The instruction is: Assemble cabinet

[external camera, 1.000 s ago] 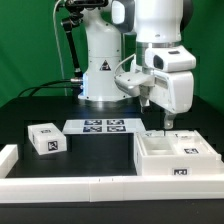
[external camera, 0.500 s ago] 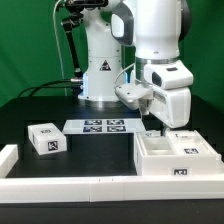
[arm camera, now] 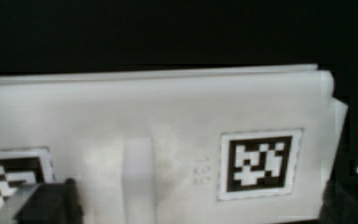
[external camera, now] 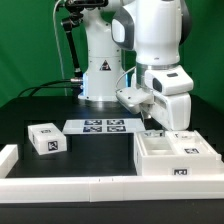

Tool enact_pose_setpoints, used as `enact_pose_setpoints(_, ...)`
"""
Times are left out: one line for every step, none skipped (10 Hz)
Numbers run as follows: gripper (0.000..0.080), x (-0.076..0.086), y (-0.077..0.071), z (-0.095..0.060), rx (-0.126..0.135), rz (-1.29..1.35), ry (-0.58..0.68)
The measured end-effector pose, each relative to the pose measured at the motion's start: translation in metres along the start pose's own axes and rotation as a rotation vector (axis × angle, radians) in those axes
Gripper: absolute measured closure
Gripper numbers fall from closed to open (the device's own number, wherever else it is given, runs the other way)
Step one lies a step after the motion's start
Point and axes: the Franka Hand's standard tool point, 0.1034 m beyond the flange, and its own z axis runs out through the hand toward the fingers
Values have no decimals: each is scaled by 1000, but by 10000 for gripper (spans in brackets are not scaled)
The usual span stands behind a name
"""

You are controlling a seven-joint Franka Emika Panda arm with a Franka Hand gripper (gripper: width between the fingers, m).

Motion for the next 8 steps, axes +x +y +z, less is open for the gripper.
enact_pose_setpoints(247, 0, 0, 0, 0, 0, 0)
enact_pose_setpoints(429, 0, 0, 0, 0, 0, 0)
enact_pose_setpoints(429, 0, 0, 0, 0, 0, 0)
enact_pose_setpoints(613, 0, 0, 0, 0, 0, 0)
enact_pose_setpoints(730, 0, 1, -1, -3, 0, -1)
enact_pose_setpoints(730, -1, 2, -3, -7, 2, -3)
enact_pose_setpoints(730, -2, 2, -4, -8, 16, -4)
enact_pose_setpoints(730, -2, 2, -5, -9, 44, -4)
